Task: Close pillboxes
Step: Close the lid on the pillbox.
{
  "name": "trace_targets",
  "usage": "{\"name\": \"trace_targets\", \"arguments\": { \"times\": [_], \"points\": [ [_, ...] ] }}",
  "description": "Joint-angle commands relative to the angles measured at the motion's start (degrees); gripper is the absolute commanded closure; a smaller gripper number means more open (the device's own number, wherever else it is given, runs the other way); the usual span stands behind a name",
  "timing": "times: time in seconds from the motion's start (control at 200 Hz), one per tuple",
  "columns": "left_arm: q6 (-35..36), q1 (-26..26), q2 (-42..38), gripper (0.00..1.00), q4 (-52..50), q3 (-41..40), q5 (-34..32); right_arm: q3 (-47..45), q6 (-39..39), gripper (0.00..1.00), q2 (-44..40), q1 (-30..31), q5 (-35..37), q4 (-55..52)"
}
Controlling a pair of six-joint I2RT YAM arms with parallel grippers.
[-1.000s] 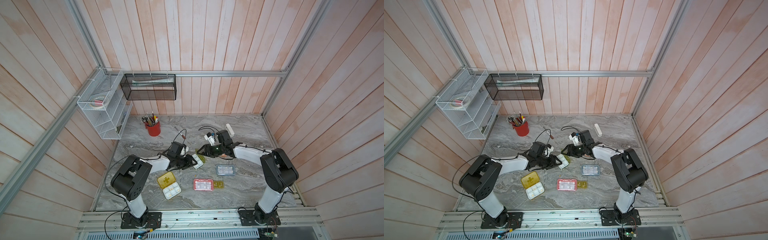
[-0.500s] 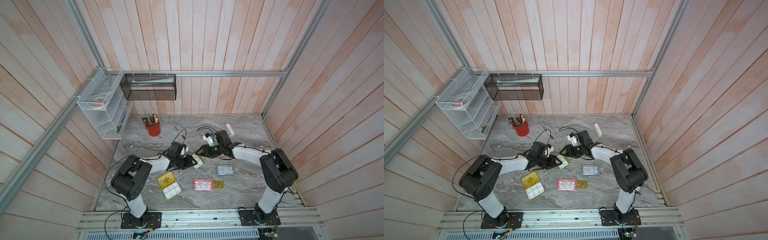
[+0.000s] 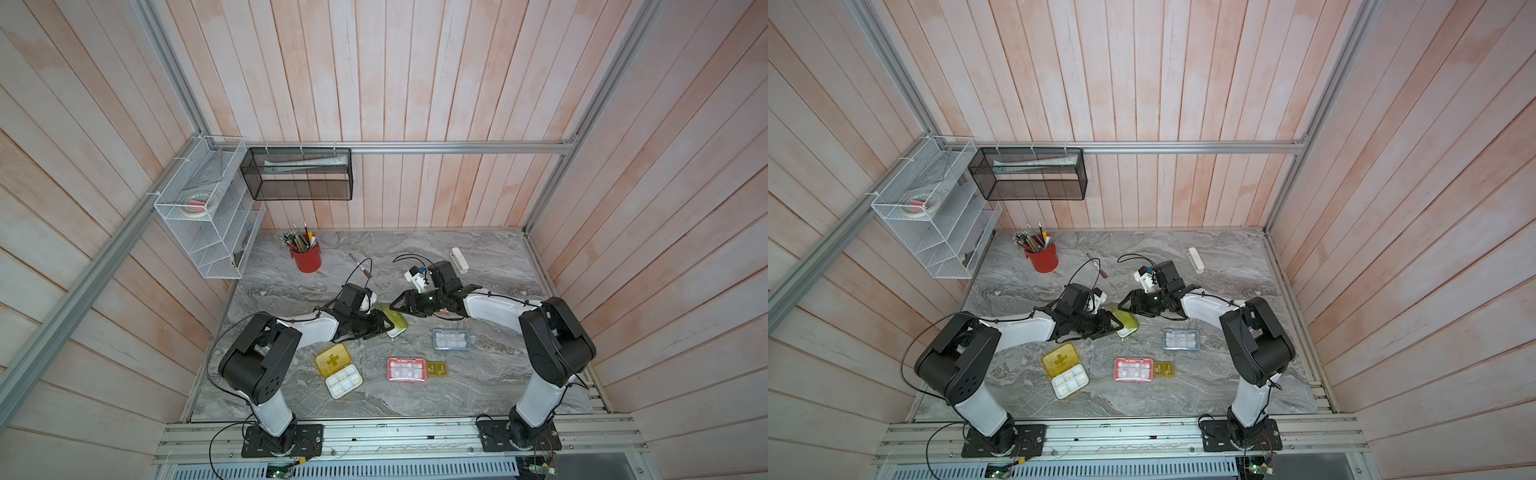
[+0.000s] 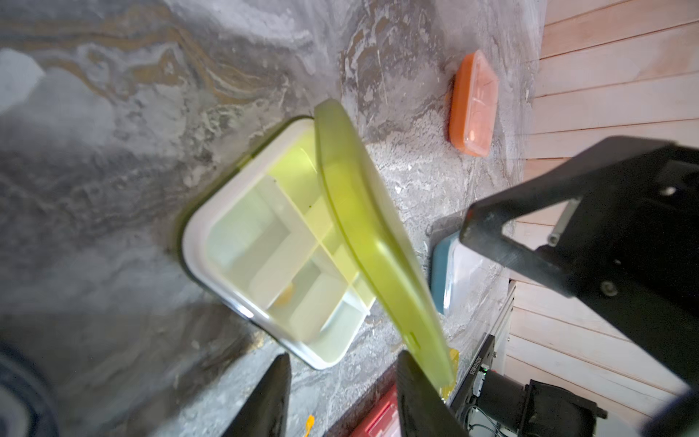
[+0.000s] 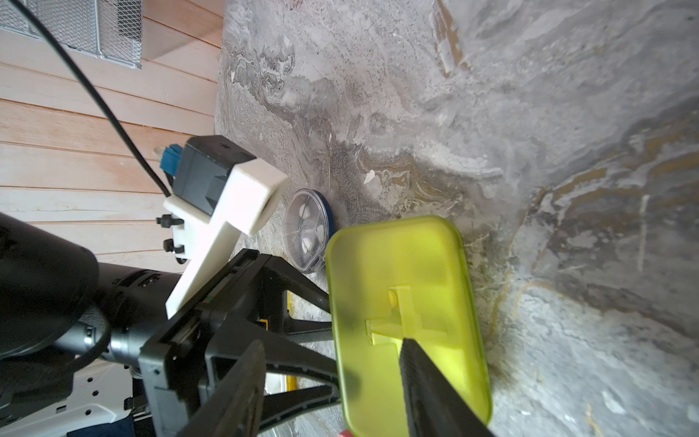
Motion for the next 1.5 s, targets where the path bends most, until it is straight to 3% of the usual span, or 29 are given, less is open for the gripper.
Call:
{"name": "trace_targets", "arguments": {
  "times": [0.0, 0.7, 1.175, 1.495],
  "points": [
    [0.9, -0.2, -2.0, 0.52, -0.7, -0.7, -1.2, 0.1, 0.4, 0.41, -1.6, 0.4, 0.0, 0.6],
    [2.6, 2.0, -7.5, 0.52, -4.8, -1.4, -2.9, -1.8, 1.1, 0.41, -3.8, 0.4, 0.4, 1.8],
    [5.9, 5.4, 1.3, 0.46, -4.6, 7.3, 0.5, -12.5, 5.3, 0.41, -9.7, 3.2, 1.2, 6.3],
    [8.3, 7.0, 7.7, 0.45, -6.5, 14.5, 1.2, -15.6, 7.6, 0.4, -7.2, 5.2, 1.4, 10.7]
  ]
}}
